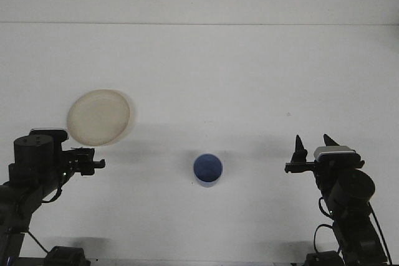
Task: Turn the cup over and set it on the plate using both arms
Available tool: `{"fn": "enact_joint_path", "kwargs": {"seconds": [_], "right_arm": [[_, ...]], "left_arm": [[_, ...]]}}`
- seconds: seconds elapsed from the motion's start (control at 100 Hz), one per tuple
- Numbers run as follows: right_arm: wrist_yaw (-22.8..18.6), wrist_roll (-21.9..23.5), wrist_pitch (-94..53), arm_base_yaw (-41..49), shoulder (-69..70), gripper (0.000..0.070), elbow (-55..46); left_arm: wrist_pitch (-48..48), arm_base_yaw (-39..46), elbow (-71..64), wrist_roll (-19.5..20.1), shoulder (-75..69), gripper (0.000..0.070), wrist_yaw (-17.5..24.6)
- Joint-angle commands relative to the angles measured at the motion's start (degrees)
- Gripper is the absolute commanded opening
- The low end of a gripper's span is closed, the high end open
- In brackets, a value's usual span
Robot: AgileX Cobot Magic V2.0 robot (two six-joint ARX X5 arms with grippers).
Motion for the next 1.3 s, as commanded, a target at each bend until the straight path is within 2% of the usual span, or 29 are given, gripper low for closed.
{"fn": "enact_joint_path", "kwargs": {"seconds": [0.0,0.23,0.4,0.59,0.82,1.1,1.21,1.29], "right_arm": [[0.17,-0.66,0.59,0.11,0.33,0.0478,-0.07],[0.17,-0.66,0.85,0.11,0.33,0.0478,-0.07],[0.17,-0.66,1.03,0.11,0.33,0.0477,-0.07],[0.15,-0.66,1.03,0.11,0.33,0.0477,-0.07],[0.15,-0.66,1.03,0.11,0.33,0.0477,-0.07],[0.17,-0.66,1.01,0.11,0.33,0.0478,-0.07],[0.17,-0.66,1.03,0.11,0.33,0.0478,-0.07],[0.15,-0.66,1.03,0.11,0.33,0.0477,-0.07]], "left_arm": [[-0.26,-0.11,1.14,-0.17,0.24,0.0485,0.31],[-2.45,-0.37,1.16,-0.07,0.28,0.0498,0.33],[-5.05,-3.63,3.10,-0.09,2.54,0.0497,0.31],[-7.82,-11.89,9.03,-1.42,9.49,0.0497,0.28],[-7.15,-24.83,18.18,-2.25,21.92,0.0490,-0.61],[-6.86,-36.00,29.59,-2.71,37.22,0.0490,-0.61],[-6.95,-38.95,32.09,-2.62,41.72,0.0445,-0.81],[-6.71,-40.52,32.70,-2.51,44.33,0.0445,-1.84]]}}
